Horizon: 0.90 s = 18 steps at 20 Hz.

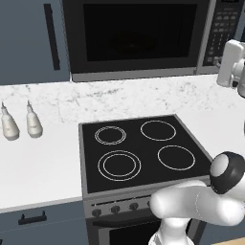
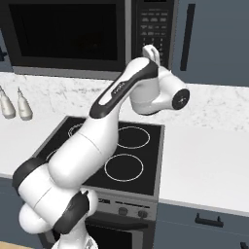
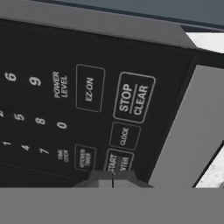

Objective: Open the microwave, place the bowl with waffle inside the microwave, then close the microwave door and turn it on.

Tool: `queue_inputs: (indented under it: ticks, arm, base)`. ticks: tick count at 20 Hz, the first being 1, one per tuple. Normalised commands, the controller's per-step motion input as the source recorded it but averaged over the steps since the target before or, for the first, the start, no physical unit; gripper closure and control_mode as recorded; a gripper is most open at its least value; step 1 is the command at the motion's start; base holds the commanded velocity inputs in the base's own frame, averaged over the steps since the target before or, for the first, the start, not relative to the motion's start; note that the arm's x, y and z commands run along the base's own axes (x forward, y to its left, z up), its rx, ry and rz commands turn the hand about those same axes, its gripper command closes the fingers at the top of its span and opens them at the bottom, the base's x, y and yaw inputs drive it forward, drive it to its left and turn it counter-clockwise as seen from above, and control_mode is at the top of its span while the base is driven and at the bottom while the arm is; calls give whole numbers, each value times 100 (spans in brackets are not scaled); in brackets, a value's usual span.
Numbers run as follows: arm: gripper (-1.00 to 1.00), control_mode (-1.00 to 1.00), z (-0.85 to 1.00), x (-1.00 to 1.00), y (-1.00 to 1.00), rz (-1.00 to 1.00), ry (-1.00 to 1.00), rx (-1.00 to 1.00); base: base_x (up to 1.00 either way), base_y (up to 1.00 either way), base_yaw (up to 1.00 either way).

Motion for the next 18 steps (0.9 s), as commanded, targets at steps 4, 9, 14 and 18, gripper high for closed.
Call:
queue_inputs:
  ticks: [4, 9, 14, 18]
  arm:
    - [100, -100, -18, 67, -3, 0, 1, 0]
    - [100, -100, -25, 60, -1, 0, 0, 0]
    - [100, -100, -8, -61, -10, 0, -1, 0]
    - [100, -100, -13, -100, 0, 0, -2, 0]
  base:
    - [0, 0, 0]
    - [0, 0, 0]
    - [0, 0, 0]
    - [0, 0, 0]
